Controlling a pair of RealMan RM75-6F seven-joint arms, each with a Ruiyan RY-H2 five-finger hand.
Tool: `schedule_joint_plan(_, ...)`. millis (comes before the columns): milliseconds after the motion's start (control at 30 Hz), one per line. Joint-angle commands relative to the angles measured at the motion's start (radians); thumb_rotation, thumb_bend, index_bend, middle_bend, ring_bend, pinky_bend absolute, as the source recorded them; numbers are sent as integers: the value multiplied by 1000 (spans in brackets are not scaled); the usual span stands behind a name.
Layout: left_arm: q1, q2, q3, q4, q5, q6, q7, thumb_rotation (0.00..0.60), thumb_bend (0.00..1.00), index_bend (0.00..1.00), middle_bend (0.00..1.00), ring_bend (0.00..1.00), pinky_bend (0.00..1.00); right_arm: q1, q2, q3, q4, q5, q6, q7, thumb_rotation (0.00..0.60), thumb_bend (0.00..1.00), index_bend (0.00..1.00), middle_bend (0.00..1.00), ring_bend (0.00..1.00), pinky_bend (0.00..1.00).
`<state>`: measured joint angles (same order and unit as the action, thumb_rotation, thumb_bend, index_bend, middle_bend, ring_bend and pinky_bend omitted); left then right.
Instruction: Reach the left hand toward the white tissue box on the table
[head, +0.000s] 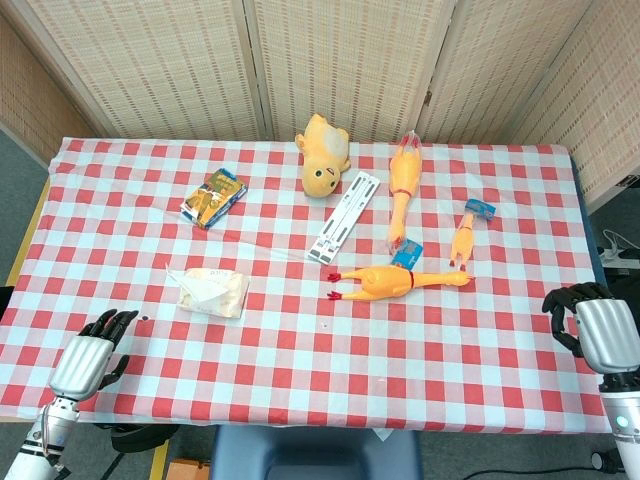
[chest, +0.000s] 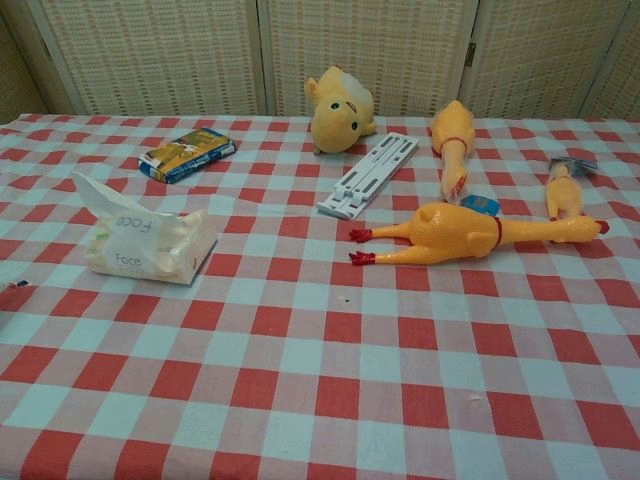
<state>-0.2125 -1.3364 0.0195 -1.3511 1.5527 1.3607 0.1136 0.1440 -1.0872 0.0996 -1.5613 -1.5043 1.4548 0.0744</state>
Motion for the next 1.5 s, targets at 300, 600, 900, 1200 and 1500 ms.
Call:
schedule_joint_plan(300, 2, -1, -1, -5, 12, 18, 6, 600, 442, 115, 153, 101, 310, -4, -1, -5, -3, -9, 11, -6, 600, 725, 576, 581, 417, 346)
schedule_joint_plan(600, -39, -16, -68, -16, 23, 56, 38, 600, 441, 102, 215, 189, 360, -10, 4, -10, -7, -18, 20, -3, 600, 726, 576, 581, 417, 346)
schedule_joint_plan(900, -148, -79, -151, -5, 16, 6, 115, 600, 438, 72, 704, 757, 794, -8, 7, -10, -6, -13, 12, -3, 600, 726, 576, 581, 417, 346)
schedule_joint_plan(1200, -222, -134, -157, 16, -10, -86, 136, 600, 436, 105, 839, 871, 902, -10, 10, -9, -5, -15, 18, 7, 600, 726, 577, 581, 417, 346)
schedule_joint_plan(1500, -268, -206, -160, 67, 2, -88, 90, 600, 441, 325, 879, 906, 929, -8, 10, -12, -6, -15, 11, 1, 600, 726, 576, 581, 417, 346)
